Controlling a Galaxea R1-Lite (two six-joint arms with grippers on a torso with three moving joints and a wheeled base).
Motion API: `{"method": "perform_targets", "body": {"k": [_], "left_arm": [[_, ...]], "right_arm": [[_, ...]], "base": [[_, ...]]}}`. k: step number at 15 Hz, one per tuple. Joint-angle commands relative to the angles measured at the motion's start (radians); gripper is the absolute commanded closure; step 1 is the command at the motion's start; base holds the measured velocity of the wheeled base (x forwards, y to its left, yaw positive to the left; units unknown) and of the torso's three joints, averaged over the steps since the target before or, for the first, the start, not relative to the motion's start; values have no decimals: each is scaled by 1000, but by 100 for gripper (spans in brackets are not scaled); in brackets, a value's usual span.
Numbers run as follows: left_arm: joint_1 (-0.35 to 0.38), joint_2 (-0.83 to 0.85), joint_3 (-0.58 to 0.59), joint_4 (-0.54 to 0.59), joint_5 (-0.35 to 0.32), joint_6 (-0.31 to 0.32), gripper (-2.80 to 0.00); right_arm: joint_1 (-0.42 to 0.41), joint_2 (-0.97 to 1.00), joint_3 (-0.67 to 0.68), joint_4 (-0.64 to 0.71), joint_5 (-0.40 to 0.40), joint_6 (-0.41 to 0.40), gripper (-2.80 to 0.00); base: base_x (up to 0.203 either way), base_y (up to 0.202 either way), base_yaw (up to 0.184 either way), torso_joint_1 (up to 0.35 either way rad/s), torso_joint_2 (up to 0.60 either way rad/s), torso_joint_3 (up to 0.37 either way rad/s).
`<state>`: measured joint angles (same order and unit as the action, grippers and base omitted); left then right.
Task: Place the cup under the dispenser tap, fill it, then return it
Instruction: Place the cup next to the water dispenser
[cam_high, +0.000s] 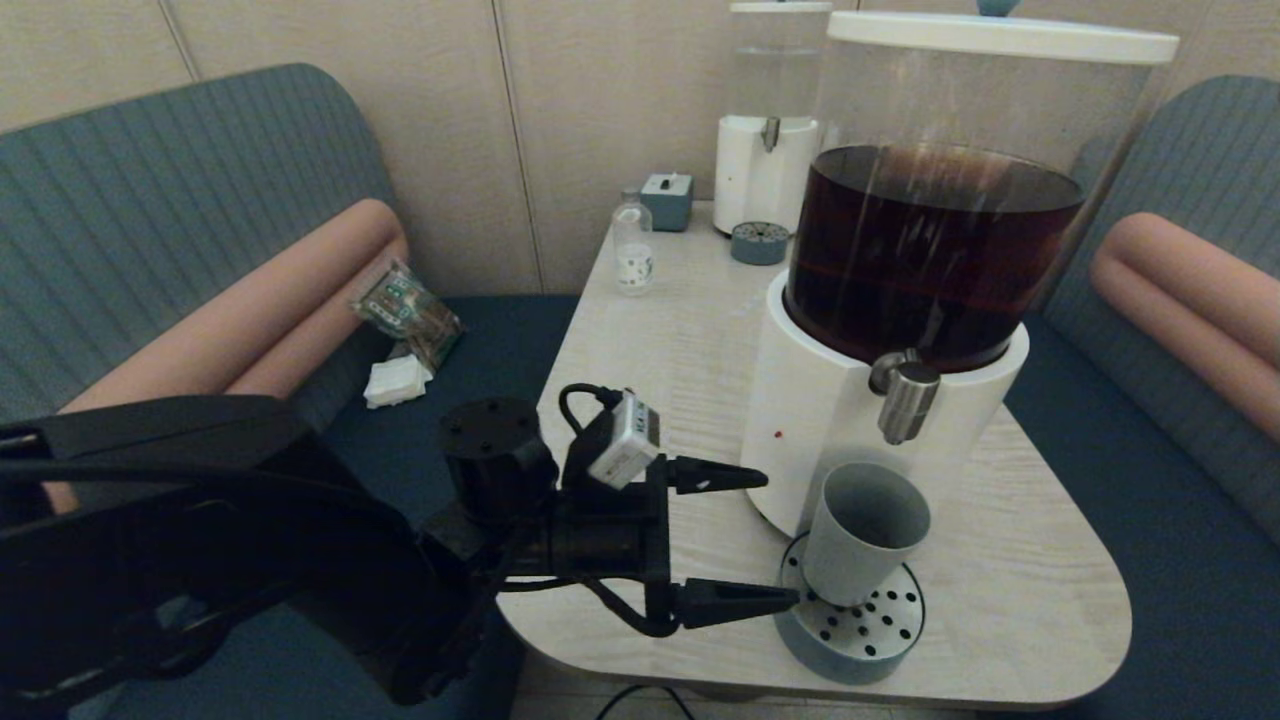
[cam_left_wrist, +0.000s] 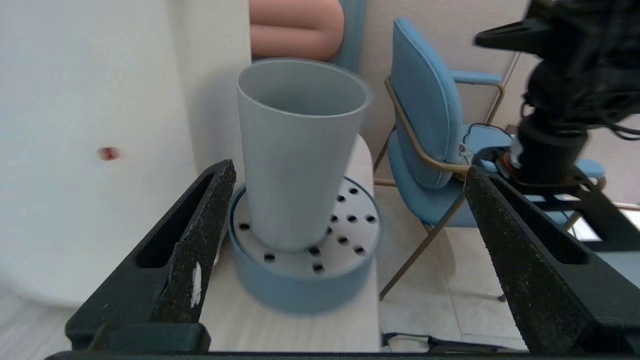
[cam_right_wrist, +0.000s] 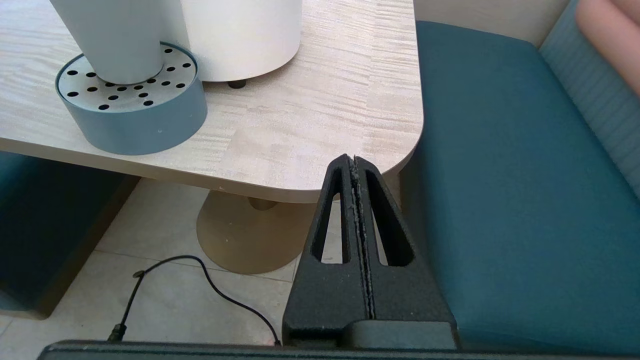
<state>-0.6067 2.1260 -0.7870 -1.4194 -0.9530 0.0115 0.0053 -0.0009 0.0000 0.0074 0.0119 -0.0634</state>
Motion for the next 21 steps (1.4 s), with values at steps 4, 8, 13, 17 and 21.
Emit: {"method": "perform_targets", "body": {"k": [4,8,13,17,21], "left_arm": [[-31,98,-73,4,19,1,-280],[-33,122,-93,11,21,-2,-280],[-55,155,-156,48,52,4,-280],[-68,178,-180,71,71,4,-280],[-76,193,-216,91,82,5,-280]], "right_arm": [[1,-1,2,0,0,-1,0],[1,-1,0,0,0,-1,0],[1,-1,2,0,0,-1,0],[1,-1,1,0,0,-1,0],[1,-1,2,0,0,-1,0]], "base": [[0,0,0,0,0,0],[0,0,0,0,0,0],[0,0,0,0,0,0],[0,0,0,0,0,0],[0,0,0,0,0,0]]}}
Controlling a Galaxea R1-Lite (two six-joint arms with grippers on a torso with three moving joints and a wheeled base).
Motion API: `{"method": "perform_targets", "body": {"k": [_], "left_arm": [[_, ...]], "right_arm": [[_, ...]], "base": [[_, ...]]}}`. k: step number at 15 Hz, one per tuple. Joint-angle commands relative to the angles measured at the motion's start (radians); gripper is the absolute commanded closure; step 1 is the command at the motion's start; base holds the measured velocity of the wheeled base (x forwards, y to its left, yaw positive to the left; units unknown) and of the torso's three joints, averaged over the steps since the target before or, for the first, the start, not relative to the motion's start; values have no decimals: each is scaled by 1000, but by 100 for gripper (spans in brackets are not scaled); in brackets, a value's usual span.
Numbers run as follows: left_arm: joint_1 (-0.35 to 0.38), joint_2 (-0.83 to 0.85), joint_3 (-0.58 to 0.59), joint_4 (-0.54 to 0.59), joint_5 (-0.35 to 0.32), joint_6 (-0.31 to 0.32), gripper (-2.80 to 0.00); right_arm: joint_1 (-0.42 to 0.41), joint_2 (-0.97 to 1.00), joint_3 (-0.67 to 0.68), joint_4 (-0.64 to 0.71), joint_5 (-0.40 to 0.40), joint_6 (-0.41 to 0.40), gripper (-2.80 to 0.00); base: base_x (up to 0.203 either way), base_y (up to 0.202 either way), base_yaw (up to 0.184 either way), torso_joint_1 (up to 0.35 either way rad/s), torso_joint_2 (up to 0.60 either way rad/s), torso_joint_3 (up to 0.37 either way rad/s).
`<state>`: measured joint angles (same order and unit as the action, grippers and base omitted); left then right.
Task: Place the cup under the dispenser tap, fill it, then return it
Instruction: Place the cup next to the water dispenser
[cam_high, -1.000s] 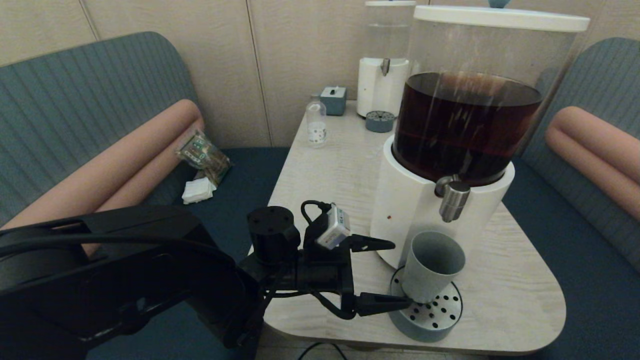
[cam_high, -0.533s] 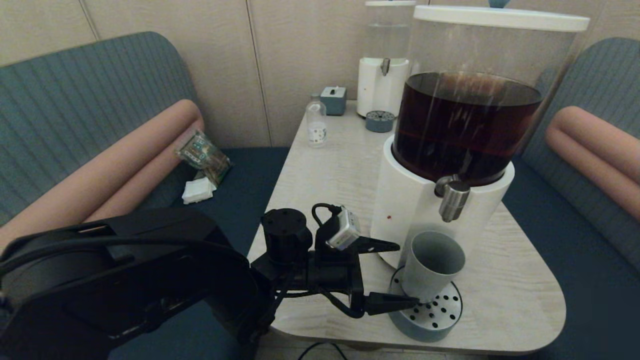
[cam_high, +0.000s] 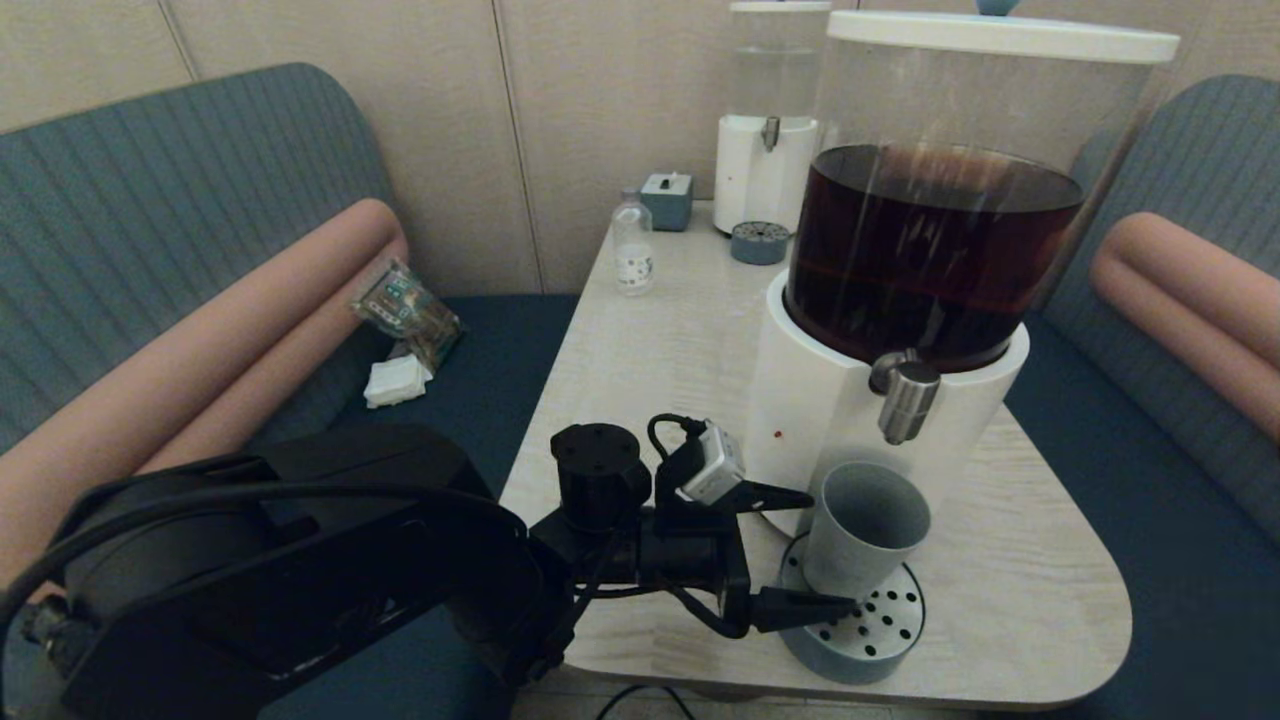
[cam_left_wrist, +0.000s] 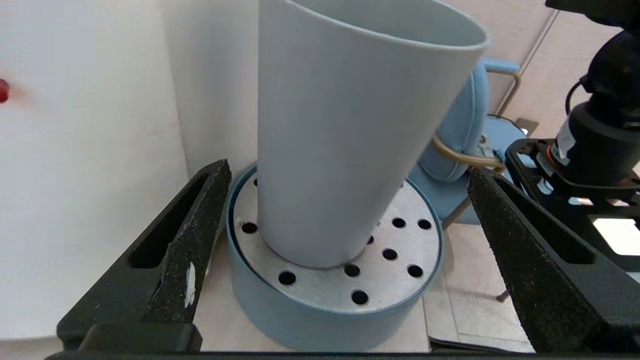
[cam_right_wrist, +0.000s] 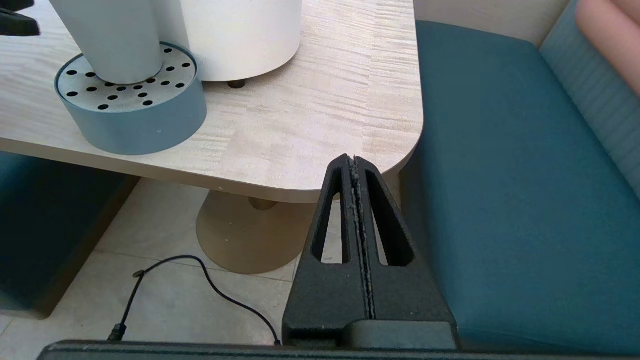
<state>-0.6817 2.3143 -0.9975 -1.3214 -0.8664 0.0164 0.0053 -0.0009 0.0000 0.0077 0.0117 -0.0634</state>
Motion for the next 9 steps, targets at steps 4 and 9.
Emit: {"method": "perform_targets", "body": {"k": [4,9], "left_arm": [[-30,7,-47,27,-6,0,-280],[-49,31,-93,64,-6,0,-280]], "right_arm": [[1,-1,0,0,1,-1,0],[1,-1,0,0,1,-1,0]], "base": [[0,0,0,0,0,0],[0,0,0,0,0,0]]}}
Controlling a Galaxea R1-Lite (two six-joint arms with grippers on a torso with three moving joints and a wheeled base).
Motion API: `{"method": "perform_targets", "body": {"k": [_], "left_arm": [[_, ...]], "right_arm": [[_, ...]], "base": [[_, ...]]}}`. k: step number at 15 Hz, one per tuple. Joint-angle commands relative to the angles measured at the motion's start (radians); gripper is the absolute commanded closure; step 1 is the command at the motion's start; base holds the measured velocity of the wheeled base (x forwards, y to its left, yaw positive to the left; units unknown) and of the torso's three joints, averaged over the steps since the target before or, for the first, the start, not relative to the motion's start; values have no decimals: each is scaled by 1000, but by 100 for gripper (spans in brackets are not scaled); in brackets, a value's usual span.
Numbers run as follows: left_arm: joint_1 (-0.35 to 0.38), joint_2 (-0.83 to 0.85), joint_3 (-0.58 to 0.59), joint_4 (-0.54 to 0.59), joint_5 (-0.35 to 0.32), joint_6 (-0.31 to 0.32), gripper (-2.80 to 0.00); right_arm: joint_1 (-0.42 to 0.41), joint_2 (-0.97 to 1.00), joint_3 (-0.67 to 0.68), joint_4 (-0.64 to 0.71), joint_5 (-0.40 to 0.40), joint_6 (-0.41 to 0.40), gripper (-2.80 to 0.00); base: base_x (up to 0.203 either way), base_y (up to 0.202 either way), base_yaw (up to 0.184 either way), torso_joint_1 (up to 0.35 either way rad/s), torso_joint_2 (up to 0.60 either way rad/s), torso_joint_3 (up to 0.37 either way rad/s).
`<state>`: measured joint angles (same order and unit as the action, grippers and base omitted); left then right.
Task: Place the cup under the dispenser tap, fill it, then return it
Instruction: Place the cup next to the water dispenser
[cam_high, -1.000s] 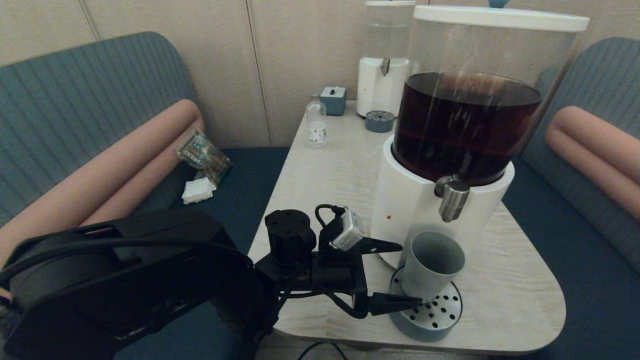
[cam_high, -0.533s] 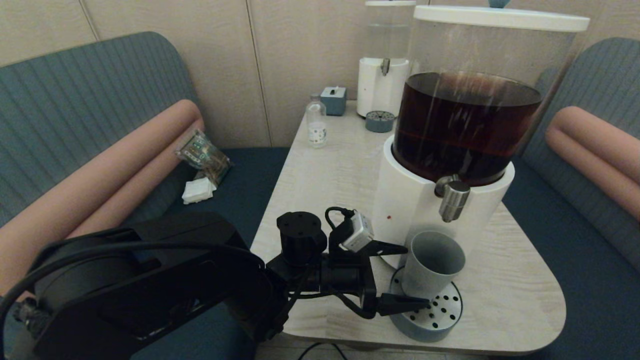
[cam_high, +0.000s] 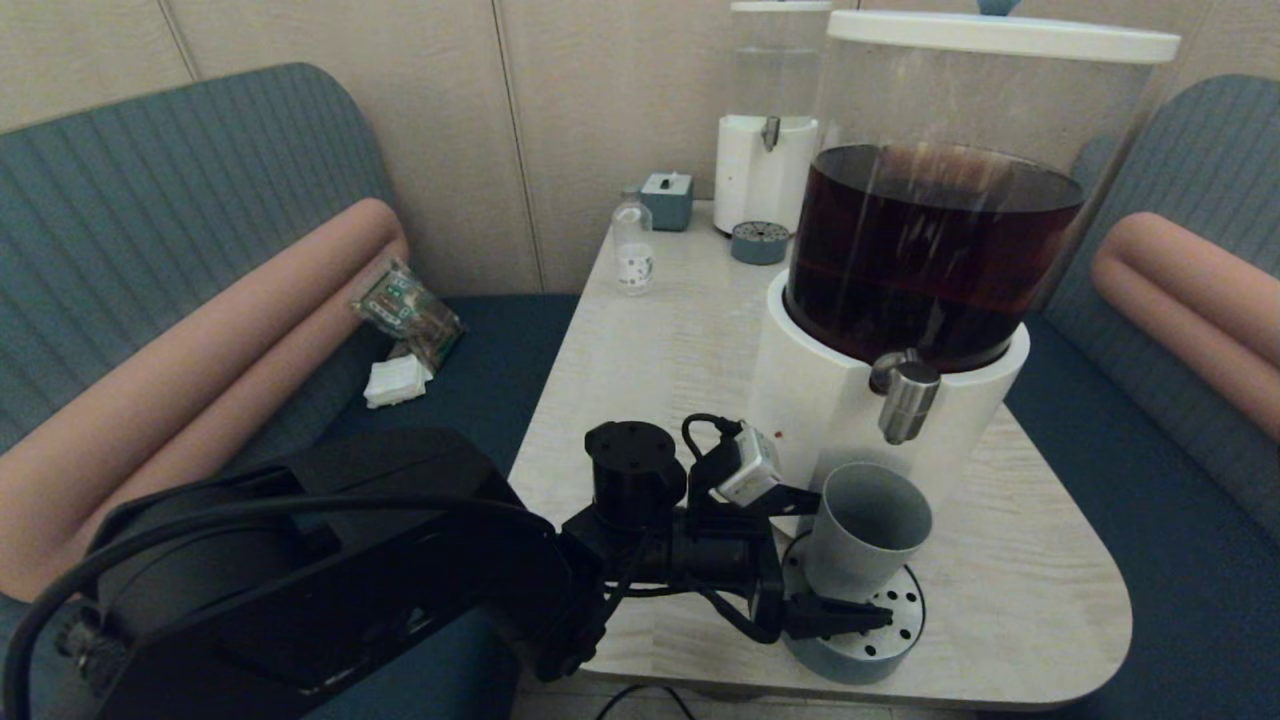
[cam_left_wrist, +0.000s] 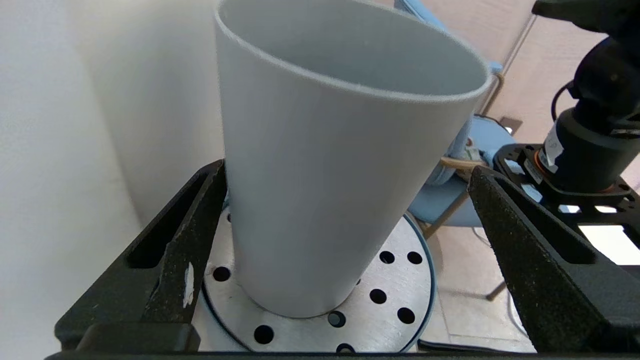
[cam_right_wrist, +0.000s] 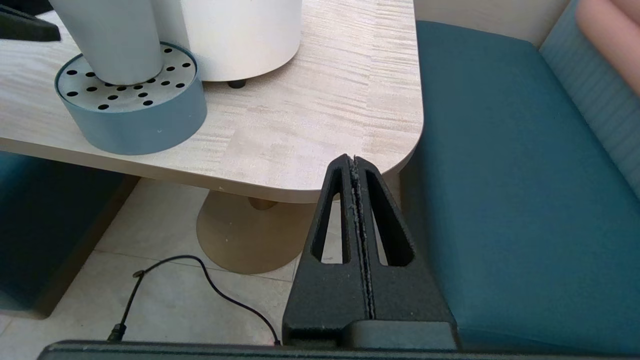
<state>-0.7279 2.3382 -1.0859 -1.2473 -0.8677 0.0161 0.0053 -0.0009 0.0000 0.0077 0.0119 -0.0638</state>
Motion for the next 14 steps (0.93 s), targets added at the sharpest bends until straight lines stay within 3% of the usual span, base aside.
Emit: {"method": "perform_targets", "body": {"k": [1,11,14], "left_arm": [[-4,11,-6,11,-5,0,-280],[-13,43,-98,95,-2,1,-280],[-19,46,-102,95,33,2,-280]], "right_arm": [[1,-1,1,0,0,-1,0],[1,-1,0,0,0,-1,0],[1,-1,1,0,0,-1,0]], "base": [[0,0,0,0,0,0],[0,0,0,0,0,0],[0,0,0,0,0,0]]}}
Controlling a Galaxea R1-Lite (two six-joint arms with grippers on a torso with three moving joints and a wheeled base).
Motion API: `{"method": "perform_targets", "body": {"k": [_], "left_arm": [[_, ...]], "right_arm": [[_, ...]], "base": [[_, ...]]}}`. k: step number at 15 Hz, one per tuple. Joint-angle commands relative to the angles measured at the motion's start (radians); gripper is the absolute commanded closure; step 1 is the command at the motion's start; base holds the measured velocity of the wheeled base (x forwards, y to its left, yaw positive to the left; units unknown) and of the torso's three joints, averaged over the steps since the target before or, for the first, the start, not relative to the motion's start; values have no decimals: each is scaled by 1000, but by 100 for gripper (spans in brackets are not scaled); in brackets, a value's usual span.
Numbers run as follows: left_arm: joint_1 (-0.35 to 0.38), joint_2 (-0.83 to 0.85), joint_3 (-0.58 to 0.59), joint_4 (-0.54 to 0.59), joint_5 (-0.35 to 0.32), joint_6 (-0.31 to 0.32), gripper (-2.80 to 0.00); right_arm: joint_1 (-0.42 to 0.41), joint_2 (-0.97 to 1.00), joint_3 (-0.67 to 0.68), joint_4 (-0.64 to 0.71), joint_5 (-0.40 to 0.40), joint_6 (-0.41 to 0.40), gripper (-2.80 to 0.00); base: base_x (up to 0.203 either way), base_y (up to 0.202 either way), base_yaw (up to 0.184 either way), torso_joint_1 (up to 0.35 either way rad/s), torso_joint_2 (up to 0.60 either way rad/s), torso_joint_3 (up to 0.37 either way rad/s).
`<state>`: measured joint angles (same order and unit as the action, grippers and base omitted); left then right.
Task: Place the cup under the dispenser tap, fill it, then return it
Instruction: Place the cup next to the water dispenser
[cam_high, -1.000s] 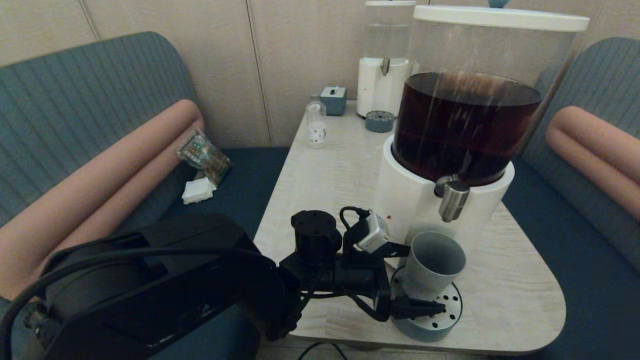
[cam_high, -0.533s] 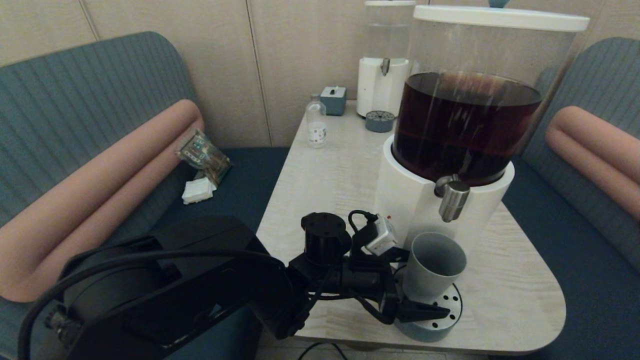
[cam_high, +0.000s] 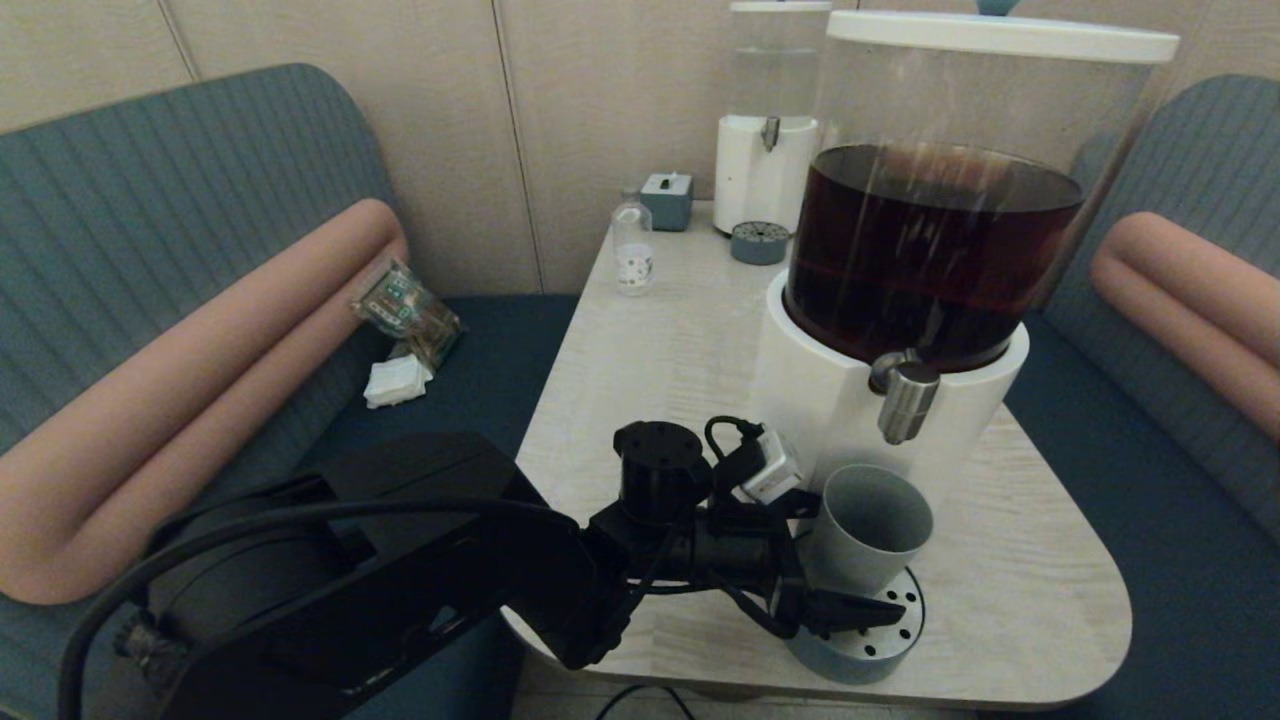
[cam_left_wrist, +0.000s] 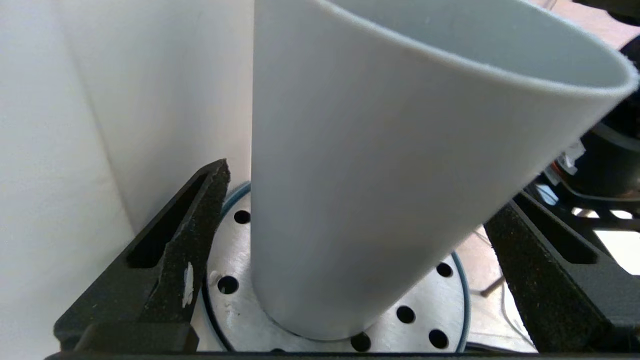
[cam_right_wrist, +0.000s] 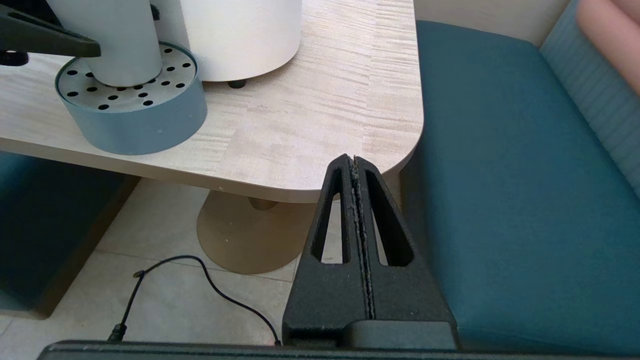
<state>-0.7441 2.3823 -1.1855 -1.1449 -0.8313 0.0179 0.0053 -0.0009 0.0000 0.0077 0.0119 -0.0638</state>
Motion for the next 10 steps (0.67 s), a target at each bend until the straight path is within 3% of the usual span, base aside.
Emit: {"method": "perform_targets", "body": {"k": [1,5,6,10], "left_arm": [[-4,1,-15,-6,-2,0,-280],[-6,9,-70,13,22,0,-280],[-8,9,-75,14,26,0,0],[-11,4,-79,14,23,-1,0]], "right_arm": [[1,-1,0,0,0,-1,0],[1,-1,2,0,0,-1,0],[1,-1,2,0,0,-1,0],[1,-1,2,0,0,-1,0]], "base": [[0,0,0,0,0,0],[0,0,0,0,0,0],[0,0,0,0,0,0],[0,0,0,0,0,0]]}}
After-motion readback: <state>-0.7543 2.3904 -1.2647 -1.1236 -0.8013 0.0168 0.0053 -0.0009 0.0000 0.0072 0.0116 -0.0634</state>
